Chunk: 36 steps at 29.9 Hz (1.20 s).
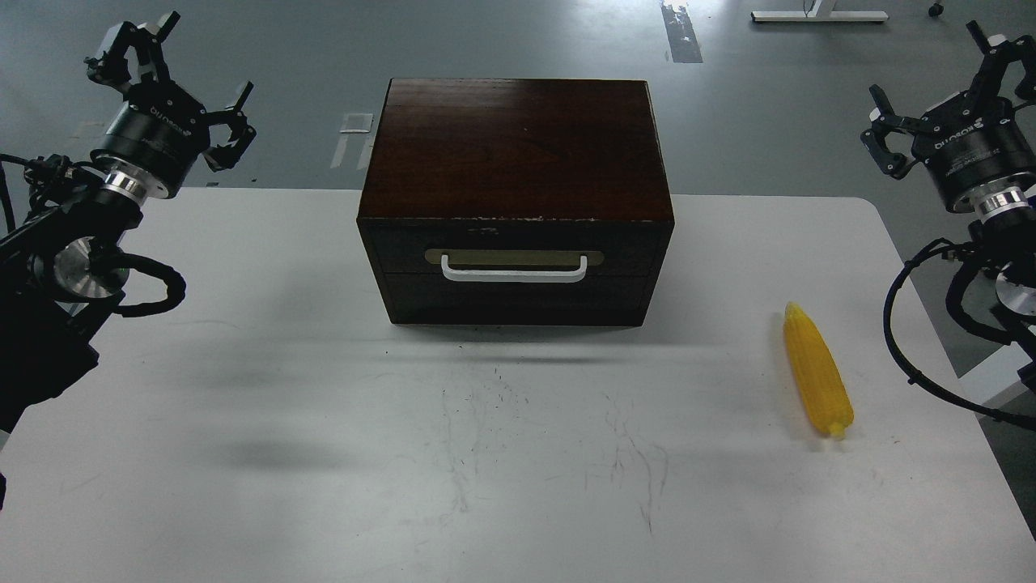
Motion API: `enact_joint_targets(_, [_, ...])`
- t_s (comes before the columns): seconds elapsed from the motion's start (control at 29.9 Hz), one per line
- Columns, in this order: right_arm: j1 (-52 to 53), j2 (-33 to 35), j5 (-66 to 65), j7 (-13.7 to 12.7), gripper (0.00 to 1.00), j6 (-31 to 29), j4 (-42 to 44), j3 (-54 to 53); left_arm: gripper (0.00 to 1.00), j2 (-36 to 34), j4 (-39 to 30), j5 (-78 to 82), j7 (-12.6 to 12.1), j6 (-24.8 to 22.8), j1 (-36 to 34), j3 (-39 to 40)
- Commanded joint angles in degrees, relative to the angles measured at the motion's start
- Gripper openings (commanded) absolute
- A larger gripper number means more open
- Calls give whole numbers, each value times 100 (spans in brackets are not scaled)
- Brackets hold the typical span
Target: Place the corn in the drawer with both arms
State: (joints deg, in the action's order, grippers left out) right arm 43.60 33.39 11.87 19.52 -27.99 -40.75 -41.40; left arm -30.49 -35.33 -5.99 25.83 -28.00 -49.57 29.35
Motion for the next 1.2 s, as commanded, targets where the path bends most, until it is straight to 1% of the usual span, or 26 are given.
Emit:
enact_joint_targets(0.0, [0, -8, 0, 0, 100, -1, 5, 0, 98, -1, 0, 18, 1, 0, 0, -8])
enact_joint_targets(0.23, [8, -8, 0, 0, 100, -1, 5, 0, 98, -18, 0, 10, -16, 0, 0, -8])
enact_joint_targets(0.37, [26, -8, 0, 0, 100, -1, 5, -8, 98, -62, 0, 18, -78, 0, -26, 0])
enact_joint_targets(0.47, [35, 9, 0, 0, 100, -1, -3, -35, 98, -98, -79, 80, -43, 0, -140, 9])
enact_joint_targets(0.57, [35, 18, 0, 0, 100, -1, -3, -52, 98, -282, -193, 308, -25, 0, -482, -17])
enact_joint_targets(0.63, [35, 18, 0, 0, 100, -1, -3, -52, 97, -414, -386, 755, -25, 0, -790, -26])
enact_joint_targets(0.7, [35, 18, 0, 0, 100, -1, -30, -52, 96, -440, -684, 1710, -25, 0, -1184, -26])
enact_joint_targets(0.77, [44, 18, 0, 0, 100, -1, -47, -52, 96, -440, -852, 2292, -25, 0, -1361, -26])
enact_joint_targets(0.9, [35, 53, 0, 8, 100, -1, -47, -61, 96, -423, -1773, 4258, -16, 0, -1827, -26])
enact_joint_targets(1.0, [9, 71, 0, 17, 100, -1, -47, -61, 96, -370, -2073, 5070, -16, 0, -1986, -52])
enact_joint_targets(1.07, [0, 88, 0, 17, 100, -1, -39, -61, 96, -300, -2389, 6061, -16, 0, -2135, -70])
enact_joint_targets(1.17, [0, 106, 0, 17, 100, -1, -30, -96, 96, -212, -2759, 6907, 1, 0, -2206, -70])
